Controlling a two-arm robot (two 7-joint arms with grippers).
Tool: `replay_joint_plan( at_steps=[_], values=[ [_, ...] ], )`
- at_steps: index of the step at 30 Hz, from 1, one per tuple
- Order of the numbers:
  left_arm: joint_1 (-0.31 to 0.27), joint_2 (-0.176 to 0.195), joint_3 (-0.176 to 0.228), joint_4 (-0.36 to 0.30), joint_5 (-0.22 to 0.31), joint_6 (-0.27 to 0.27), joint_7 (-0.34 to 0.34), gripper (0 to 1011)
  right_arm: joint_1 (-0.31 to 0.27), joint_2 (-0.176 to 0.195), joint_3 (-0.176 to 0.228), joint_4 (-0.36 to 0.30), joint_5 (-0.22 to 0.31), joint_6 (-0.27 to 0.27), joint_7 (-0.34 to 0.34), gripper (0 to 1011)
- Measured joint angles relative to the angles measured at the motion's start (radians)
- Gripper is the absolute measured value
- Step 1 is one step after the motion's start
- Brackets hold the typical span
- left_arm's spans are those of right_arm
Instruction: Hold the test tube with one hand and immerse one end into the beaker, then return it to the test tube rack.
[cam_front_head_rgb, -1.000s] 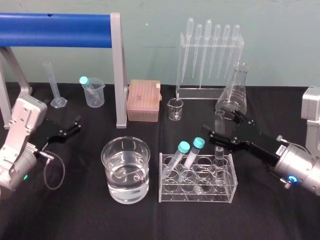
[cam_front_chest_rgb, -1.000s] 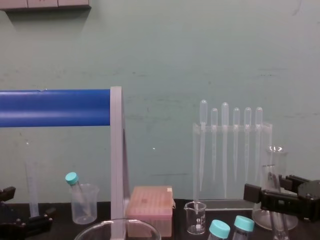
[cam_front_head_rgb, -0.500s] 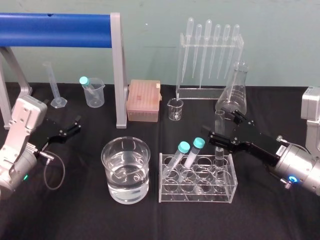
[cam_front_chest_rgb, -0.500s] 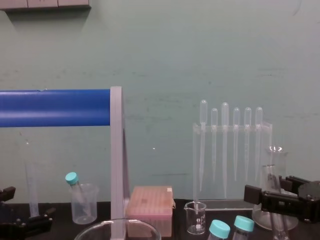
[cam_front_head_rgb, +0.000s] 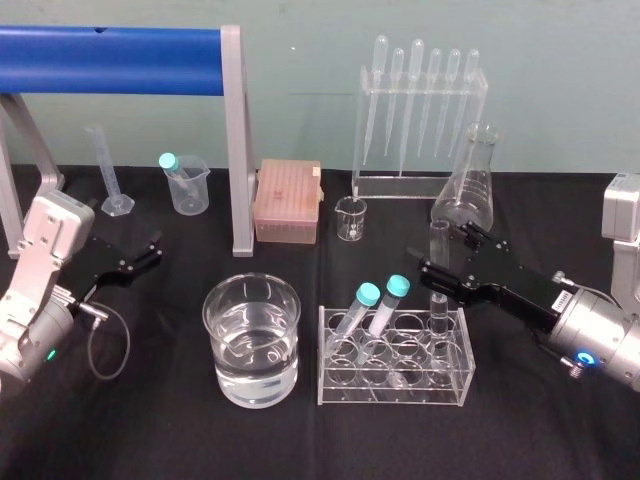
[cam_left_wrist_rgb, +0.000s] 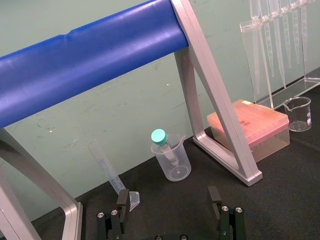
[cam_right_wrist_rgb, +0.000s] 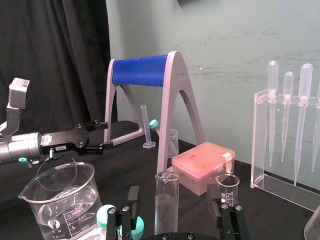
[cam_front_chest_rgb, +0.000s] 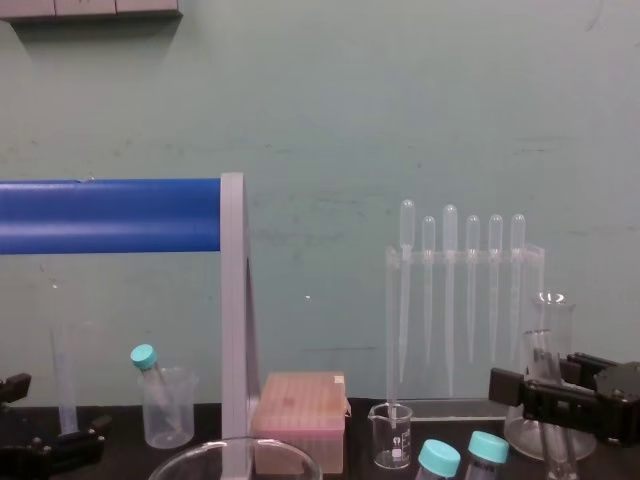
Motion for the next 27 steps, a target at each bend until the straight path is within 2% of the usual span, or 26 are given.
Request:
replay_joint_plan(
  at_steps=[1,4,5,7,8,11,14,19,22,27],
  values=[
    [0.000,0.000,0.000,0.000,0.000,0.000,0.000,1000,0.000,0.000,0.000,0.000,0.000,0.000,0.000,862],
    [0.000,0.000,0.000,0.000,0.000,0.000,0.000,1000,0.000,0.000,0.000,0.000,0.000,0.000,0.000,812],
    [0.000,0.000,0.000,0.000,0.000,0.000,0.000,1000,0.000,0.000,0.000,0.000,0.000,0.000,0.000,751],
    [0.000,0.000,0.000,0.000,0.000,0.000,0.000,1000,0.000,0.000,0.000,0.000,0.000,0.000,0.000,695],
    [0.000,0.000,0.000,0.000,0.000,0.000,0.000,1000,0.000,0.000,0.000,0.000,0.000,0.000,0.000,695],
    [0.000,0.000,0.000,0.000,0.000,0.000,0.000,1000,0.000,0.000,0.000,0.000,0.001,0.000,0.000,556],
    [0.000,0.000,0.000,0.000,0.000,0.000,0.000,1000,0.000,0.000,0.000,0.000,0.001,0.000,0.000,479],
    [0.000,0.000,0.000,0.000,0.000,0.000,0.000,1000,0.000,0.000,0.000,0.000,0.001,0.000,0.000,289],
    [0.000,0.000,0.000,0.000,0.000,0.000,0.000,1000,0.000,0.000,0.000,0.000,0.001,0.000,0.000,230],
    [0.000,0.000,0.000,0.000,0.000,0.000,0.000,1000,0.000,0.000,0.000,0.000,0.001,0.000,0.000,226]
  ],
)
